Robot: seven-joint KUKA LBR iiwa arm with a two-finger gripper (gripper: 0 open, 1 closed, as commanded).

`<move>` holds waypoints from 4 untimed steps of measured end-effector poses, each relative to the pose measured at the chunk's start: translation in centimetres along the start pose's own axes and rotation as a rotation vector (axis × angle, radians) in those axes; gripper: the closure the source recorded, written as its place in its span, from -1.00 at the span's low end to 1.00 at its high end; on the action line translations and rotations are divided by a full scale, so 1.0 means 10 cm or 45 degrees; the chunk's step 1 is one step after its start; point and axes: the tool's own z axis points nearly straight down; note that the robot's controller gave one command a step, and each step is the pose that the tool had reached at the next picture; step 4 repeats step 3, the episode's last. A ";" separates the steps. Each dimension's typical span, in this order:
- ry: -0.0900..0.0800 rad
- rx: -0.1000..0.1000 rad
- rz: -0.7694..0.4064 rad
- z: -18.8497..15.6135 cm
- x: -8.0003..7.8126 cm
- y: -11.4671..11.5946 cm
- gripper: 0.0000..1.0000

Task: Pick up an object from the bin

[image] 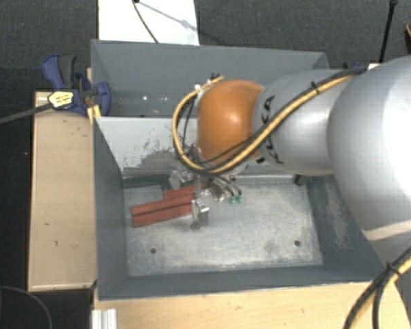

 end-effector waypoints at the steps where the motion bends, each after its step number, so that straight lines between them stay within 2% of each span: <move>1: -0.014 0.000 -0.134 0.19 -0.23 0.44 -1.00; 2: -0.005 -0.001 -0.127 0.19 -0.22 0.43 1.00; 3: -0.021 0.005 -0.277 -1.35 -0.02 0.38 1.00; 4: -0.021 0.005 -0.277 -1.35 -0.02 0.38 1.00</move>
Offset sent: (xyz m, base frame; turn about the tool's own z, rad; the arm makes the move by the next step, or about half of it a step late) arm 0.0056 0.0473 -0.0192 -0.1051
